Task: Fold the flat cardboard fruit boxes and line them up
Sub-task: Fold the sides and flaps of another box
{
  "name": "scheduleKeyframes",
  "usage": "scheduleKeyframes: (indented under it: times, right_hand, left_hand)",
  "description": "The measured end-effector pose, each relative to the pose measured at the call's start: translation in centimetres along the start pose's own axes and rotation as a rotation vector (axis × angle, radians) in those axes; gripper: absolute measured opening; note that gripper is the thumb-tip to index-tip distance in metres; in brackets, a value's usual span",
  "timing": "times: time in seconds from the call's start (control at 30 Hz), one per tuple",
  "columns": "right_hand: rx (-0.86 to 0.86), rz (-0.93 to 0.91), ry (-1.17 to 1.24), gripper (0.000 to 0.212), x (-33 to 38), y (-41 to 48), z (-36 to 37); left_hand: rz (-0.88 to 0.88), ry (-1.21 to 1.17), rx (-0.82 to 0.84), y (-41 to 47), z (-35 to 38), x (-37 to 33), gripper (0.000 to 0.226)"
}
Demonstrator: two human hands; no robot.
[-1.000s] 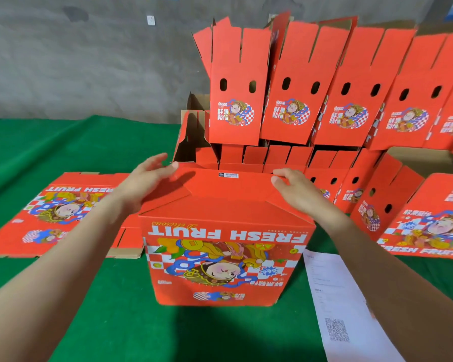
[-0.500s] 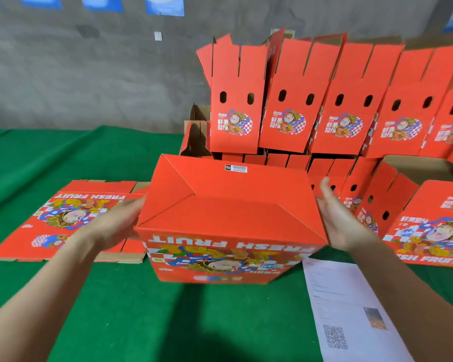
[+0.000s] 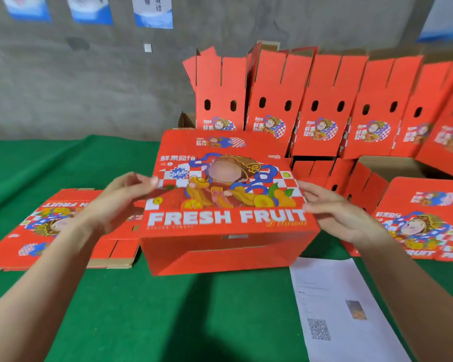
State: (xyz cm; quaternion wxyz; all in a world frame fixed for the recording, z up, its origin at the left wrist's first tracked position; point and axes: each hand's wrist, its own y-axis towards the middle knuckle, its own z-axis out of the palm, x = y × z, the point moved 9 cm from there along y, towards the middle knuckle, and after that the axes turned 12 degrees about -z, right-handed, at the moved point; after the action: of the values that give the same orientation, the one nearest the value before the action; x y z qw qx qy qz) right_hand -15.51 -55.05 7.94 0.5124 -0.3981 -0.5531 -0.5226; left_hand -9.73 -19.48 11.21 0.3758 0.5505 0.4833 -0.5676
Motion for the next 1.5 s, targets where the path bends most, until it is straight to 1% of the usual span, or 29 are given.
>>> scheduleKeyframes:
  times: [0.03, 0.13, 0.23, 0.3, 0.4, 0.5, 0.57, 0.67, 0.73, 0.77, 0.83, 0.9, 0.93, 0.97, 1.0, 1.1, 1.2, 1.27, 1.33, 1.4, 1.47, 1.5]
  right_hand:
    - [-0.024, -0.010, -0.005, 0.062, 0.1, -0.2, -0.4]
    - [-0.113, -0.028, -0.063, 0.064, 0.6, -0.9, -1.8]
    - [-0.203, -0.045, -0.060, 0.052, 1.0, -1.5, -3.1]
    - [-0.264, -0.069, -0.047, 0.049, 1.4, -1.8, -4.2]
    - [-0.340, -0.125, -0.034, 0.048, 2.2, -2.1, -5.8]
    - [-0.411, -0.216, -0.017, 0.046, 3.4, -2.4, -7.6]
    - [-0.466, -0.307, 0.059, 0.048, 4.4, -2.6, -8.8]
    - [-0.616, -0.460, 0.139, 0.054, 6.3, -3.2, -12.0]
    - [-0.744, -0.541, 0.110, 0.056, 7.9, -3.8, -14.9]
    - [-0.799, -0.573, 0.082, 0.052, 8.8, -4.1, -16.3]
    - [-0.884, -0.629, 0.029, 0.037, 10.8, -4.8, -19.1]
    - [-0.952, -0.659, -0.056, 0.022, 12.6, -5.3, -21.9]
    - [-0.979, -0.667, -0.128, 0.020, 13.4, -5.6, -23.3]
    - [-0.999, -0.674, -0.212, 0.023, 14.2, -5.7, -24.6]
    - [-1.017, -0.676, -0.293, 0.031, 15.0, -5.7, -25.7]
    - [-1.087, -0.580, -0.519, 0.068, 16.6, -5.1, -28.1]
    - [-1.054, -0.521, -0.784, 0.082, 17.3, -3.6, -27.9]
    - [-1.004, -0.528, -0.866, 0.094, 16.8, -2.2, -26.7]
    - [-1.003, -0.519, -0.911, 0.107, 15.7, -0.9, -26.0]
    - [-1.028, -0.485, -0.971, 0.117, 14.7, 0.1, -26.0]
    - [-1.059, -0.440, -1.022, 0.122, 14.1, 0.9, -26.7]
    - [-1.074, -0.423, -1.038, 0.122, 13.9, 1.2, -27.2]
  left_hand:
    - [0.048, 0.013, -0.019, -0.2, 0.3, -0.3, 0.063]
    - [0.213, 0.153, -0.079, -1.0, 1.9, -2.2, 0.074]
    - [0.425, 0.266, -0.019, -2.2, 5.5, -5.1, 0.077]
    - [0.499, 0.317, 0.028, -2.6, 7.6, -6.4, 0.076]
    - [0.504, 0.339, 0.023, -1.9, 9.6, -7.0, 0.071]
    - [0.456, 0.187, 0.002, -0.8, 10.8, -6.8, 0.065]
    - [0.470, 0.117, 0.005, -0.3, 12.0, -6.8, 0.057]
    - [0.476, 0.097, 0.034, 0.9, 14.9, -7.3, 0.054]
    - [0.512, 0.146, 0.049, 1.8, 17.8, -8.1, 0.056]
    - [0.537, 0.168, 0.051, 2.3, 19.5, -8.8, 0.058]
    - [0.553, 0.129, 0.095, 3.4, 22.9, -10.2, 0.056]
    - [0.522, 0.067, 0.154, 4.7, 26.4, -11.3, 0.054]
    - [0.511, 0.057, 0.160, 5.3, 27.9, -11.8, 0.055]
    - [0.506, 0.053, 0.163, 6.2, 29.4, -12.0, 0.054]
    - [0.504, 0.038, 0.174, 7.0, 30.8, -12.2, 0.052]
    - [0.486, 0.002, 0.197, 9.0, 35.4, -13.2, 0.045]
    - [0.513, -0.009, 0.224, 10.8, 40.2, -14.5, 0.046]
    - [0.556, 0.040, 0.253, 11.8, 43.5, -15.4, 0.053]
    - [0.551, 0.108, 0.292, 13.4, 46.3, -15.6, 0.066]
    - [0.500, 0.135, 0.293, 15.1, 47.8, -15.1, 0.066]
    - [0.487, 0.184, 0.296, 16.3, 48.8, -14.3, 0.061]
    - [0.477, 0.220, 0.308, 16.8, 49.4, -13.7, 0.064]
